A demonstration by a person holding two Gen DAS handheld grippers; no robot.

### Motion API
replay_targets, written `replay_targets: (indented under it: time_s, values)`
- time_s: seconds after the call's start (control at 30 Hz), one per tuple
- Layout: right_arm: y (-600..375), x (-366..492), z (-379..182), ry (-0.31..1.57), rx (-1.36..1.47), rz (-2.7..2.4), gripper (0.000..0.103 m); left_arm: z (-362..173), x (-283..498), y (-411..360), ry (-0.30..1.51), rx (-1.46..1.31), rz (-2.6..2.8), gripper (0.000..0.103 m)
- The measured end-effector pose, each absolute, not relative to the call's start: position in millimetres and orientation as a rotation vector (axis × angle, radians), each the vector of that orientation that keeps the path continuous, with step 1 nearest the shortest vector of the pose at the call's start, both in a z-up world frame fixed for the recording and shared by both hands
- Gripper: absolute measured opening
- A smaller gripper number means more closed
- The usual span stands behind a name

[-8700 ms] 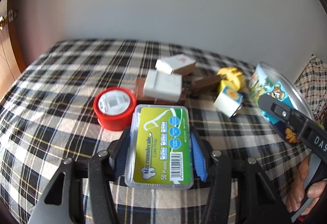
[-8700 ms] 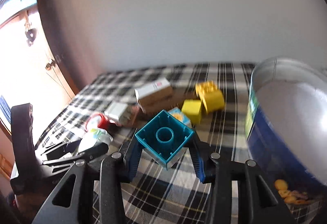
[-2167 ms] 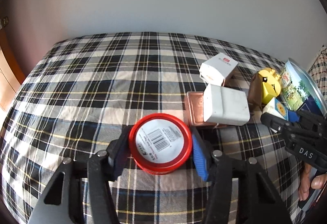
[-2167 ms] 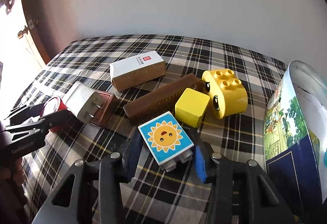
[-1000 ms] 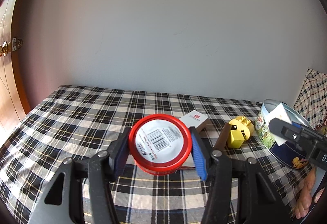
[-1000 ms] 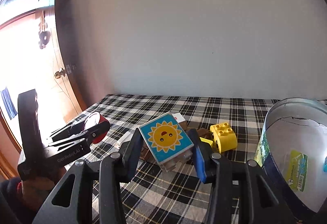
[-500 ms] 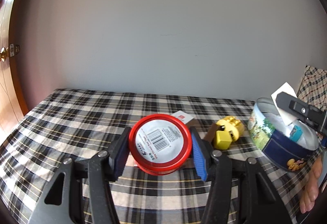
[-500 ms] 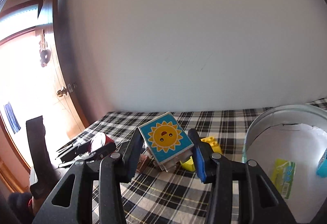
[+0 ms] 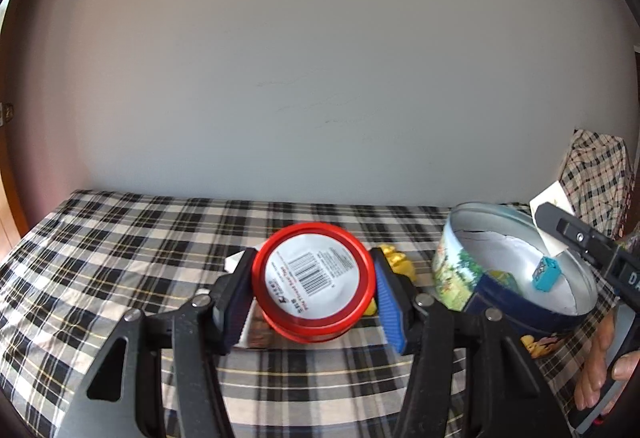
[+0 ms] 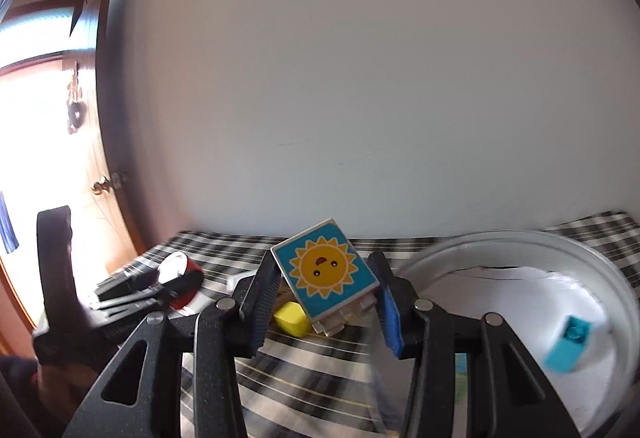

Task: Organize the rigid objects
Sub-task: 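Lift both items over the blue tin and open both tools to drop them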

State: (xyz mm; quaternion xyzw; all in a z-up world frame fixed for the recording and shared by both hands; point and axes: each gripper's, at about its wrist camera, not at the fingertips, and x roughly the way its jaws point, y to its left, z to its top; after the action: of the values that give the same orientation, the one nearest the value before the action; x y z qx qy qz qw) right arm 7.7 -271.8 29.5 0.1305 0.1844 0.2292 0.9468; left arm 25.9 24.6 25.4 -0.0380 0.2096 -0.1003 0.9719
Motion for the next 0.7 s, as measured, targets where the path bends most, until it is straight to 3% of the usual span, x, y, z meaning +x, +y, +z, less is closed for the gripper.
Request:
replay_targets:
  time_s: [0.7]
  values:
    - [-394.8, 27.0, 20.4, 0.372, 0.379, 0.181, 0.048, 52.1, 34.8, -111.7, 0.378, -0.046, -0.397, 0.054]
